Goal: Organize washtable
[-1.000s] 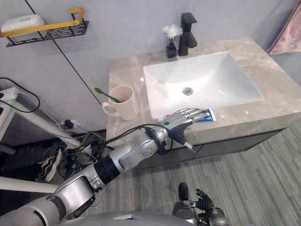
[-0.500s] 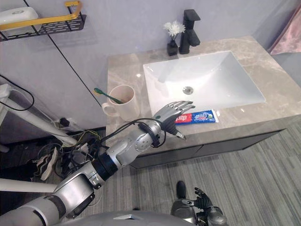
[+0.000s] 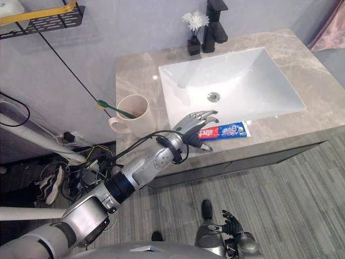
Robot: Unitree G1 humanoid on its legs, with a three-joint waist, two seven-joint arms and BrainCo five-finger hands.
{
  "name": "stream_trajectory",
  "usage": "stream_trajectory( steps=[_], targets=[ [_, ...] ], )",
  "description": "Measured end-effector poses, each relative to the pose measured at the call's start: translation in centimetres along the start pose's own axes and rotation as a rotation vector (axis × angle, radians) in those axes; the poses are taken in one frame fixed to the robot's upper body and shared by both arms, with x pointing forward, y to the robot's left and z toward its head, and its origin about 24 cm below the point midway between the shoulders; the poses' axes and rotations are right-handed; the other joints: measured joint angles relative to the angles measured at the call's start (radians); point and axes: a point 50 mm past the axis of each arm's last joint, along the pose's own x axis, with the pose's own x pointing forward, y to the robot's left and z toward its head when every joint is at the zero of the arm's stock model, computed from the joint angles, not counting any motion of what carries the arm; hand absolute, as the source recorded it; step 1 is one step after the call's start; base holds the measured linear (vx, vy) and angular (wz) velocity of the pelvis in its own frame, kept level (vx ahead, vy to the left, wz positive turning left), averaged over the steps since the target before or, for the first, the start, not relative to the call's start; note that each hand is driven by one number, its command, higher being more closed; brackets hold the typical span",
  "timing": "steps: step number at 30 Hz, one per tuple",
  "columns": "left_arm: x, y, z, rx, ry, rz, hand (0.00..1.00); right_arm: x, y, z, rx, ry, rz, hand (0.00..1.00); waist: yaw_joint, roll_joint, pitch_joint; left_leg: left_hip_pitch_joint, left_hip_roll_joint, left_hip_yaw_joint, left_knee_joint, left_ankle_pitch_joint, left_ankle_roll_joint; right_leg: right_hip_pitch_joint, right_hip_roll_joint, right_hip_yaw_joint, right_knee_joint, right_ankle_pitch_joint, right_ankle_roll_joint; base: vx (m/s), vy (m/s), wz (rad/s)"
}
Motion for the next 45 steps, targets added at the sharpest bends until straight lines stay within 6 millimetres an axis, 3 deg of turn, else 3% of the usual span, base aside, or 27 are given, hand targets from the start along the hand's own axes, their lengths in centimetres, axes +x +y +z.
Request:
stream_trajectory(
  steps=[11, 28, 33, 36, 40, 45],
  targets=[
    [1.0, 1.4, 0.5, 0.029, -0.025, 0.039, 1.0, 0.0, -0.4, 0.8, -0.017, -0.031, -0.011, 0.0, -0.001, 0.019, 0.033, -0.003, 0.002, 0.009, 0.0, -0.002, -0.003, -0.009, 0.002, 0.009, 0.0, 0.0, 0.0, 0.0, 0.003, -0.03],
    [0.7, 0.6, 0.8, 0.06, -0.061, 0.007, 1.0, 0.0, -0.5, 0.7, -0.024, -0.028, -0.026, 0.0, 0.0, 0.02, 0.036, 0.003, 0.002, -0.017, 0.006, -0.002, -0.002, 0.013, 0.001, -0.015, 0.0, 0.0, 0.0, 0.0, -0.001, 0.03],
    [-1.0, 0.5, 1.0, 0.069, -0.108, -0.005, 1.0, 0.0, -0.5, 0.4, 0.005, -0.021, -0.034, 0.0, 0.004, 0.021, 0.033, -0.002, 0.001, -0.037, 0.017, -0.001, 0.0, 0.023, -0.008, -0.028, 0.002, 0.0, 0.0, -0.01, 0.006, 0.1],
    [-2.3, 1.2, 1.9, 0.06, -0.164, 0.017, 1.0, -0.3, -0.7, -0.3, 0.051, -0.007, -0.051, 0.0, 0.027, 0.02, 0.03, -0.025, -0.002, -0.063, 0.032, 0.003, 0.005, 0.024, -0.017, -0.052, 0.007, 0.0, 0.0, -0.02, -0.003, 0.3],
    [-3.9, 2.6, 3.0, 0.023, -0.24, 0.075, 1.0, -1.0, -0.6, -1.7, 0.117, 0.015, -0.057, 0.0, 0.059, 0.015, -0.021, -0.053, -0.007, -0.1, 0.05, 0.007, 0.009, 0.027, -0.023, -0.083, 0.008, 0.001, 0.001, -0.02, -0.001, 0.28],
    [-6.3, 4.3, 4.0, -0.045, -0.289, 0.189, 1.0, -2.5, 0.3, -2.3, 0.227, -0.043, -0.002, 0.0, 0.078, -0.022, -0.054, -0.07, -0.022, -0.107, 0.069, 0.008, 0.017, 0.025, -0.04, -0.082, 0.008, 0.008, 0.009, -0.05, 0.026, 0.06]
  ],
)
